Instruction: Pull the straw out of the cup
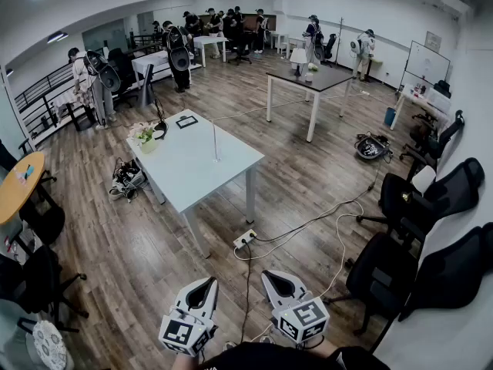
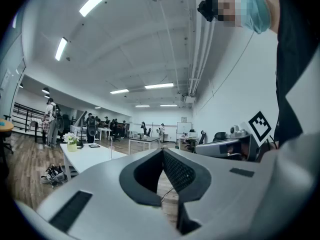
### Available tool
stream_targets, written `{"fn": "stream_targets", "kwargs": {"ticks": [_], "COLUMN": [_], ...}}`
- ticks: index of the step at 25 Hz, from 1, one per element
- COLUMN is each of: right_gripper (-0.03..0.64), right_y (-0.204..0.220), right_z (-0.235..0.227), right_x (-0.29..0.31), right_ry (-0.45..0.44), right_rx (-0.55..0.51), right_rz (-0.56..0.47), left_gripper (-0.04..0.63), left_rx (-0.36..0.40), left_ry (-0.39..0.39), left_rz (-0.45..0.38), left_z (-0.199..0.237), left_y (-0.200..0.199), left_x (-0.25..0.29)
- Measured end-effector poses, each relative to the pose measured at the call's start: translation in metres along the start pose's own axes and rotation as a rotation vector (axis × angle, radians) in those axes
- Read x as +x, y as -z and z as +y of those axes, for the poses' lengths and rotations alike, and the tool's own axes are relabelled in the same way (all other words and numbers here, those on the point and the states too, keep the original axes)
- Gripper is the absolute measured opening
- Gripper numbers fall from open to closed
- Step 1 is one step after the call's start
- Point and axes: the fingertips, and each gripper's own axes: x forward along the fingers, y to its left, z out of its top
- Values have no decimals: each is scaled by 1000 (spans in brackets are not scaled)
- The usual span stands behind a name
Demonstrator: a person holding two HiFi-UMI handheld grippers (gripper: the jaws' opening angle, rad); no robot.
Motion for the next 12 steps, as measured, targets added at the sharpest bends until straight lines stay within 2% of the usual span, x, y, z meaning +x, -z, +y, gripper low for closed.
{"fn": "stream_targets", "kwargs": {"ticks": [8, 12], "right_gripper": [17, 17], "right_y": [-2, -2], "right_z": [3, 10], "right_x": [4, 9], "right_ry": [-2, -1], "right_rx": [44, 34], "right_rz": [-33, -28], "left_gripper": [11, 11], "left_rx": [-7, -10], "left_ry": [-1, 0], "left_rz": [2, 4], "left_z": [7, 14], "left_y": [2, 3], "left_x": [-3, -8]}}
